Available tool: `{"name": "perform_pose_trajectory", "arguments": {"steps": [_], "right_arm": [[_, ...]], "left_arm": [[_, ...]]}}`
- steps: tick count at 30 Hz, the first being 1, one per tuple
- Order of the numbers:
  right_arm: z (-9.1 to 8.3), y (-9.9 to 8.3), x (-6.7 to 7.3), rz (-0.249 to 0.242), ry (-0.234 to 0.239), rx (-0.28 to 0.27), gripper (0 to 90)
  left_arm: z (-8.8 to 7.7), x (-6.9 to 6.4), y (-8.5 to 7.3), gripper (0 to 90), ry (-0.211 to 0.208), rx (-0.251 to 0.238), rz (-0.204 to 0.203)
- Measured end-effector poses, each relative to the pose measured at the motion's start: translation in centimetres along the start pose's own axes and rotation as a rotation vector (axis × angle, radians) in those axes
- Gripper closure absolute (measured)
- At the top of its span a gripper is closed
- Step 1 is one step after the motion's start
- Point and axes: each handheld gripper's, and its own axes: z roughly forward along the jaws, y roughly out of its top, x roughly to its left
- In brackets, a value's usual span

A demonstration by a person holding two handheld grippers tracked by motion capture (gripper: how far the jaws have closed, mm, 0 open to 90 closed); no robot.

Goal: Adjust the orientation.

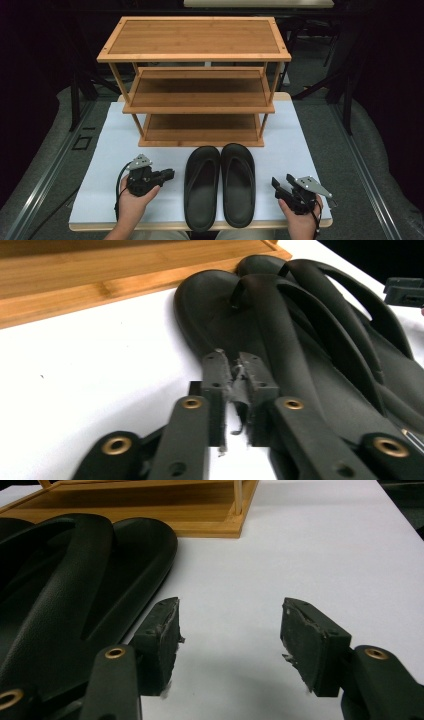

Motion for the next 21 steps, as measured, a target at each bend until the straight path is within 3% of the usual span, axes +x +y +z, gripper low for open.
{"name": "perform_pose_trajectory", "arguments": {"steps": [3,9,16,21], "right_arm": [[0.0,0.0,-0.1,0.002,-0.002,0.0,40.3],[0.0,0.0,0.0,0.004,0.002,-0.002,40.3],[0.0,0.0,0.0,0.004,0.003,0.004,40.3],[0.1,-0.1,0.0,0.004,0.006,0.003,40.3]], "left_arm": [[0.1,-0.3,-0.2,68.4,-0.013,-0.004,0.002],[1.5,-1.8,-0.4,50.2,-0.091,0.008,0.016],[2.8,-2.7,-0.3,44.3,-0.116,0.028,0.005],[4.1,-3.3,-0.2,43.5,-0.131,0.073,0.015]]}}
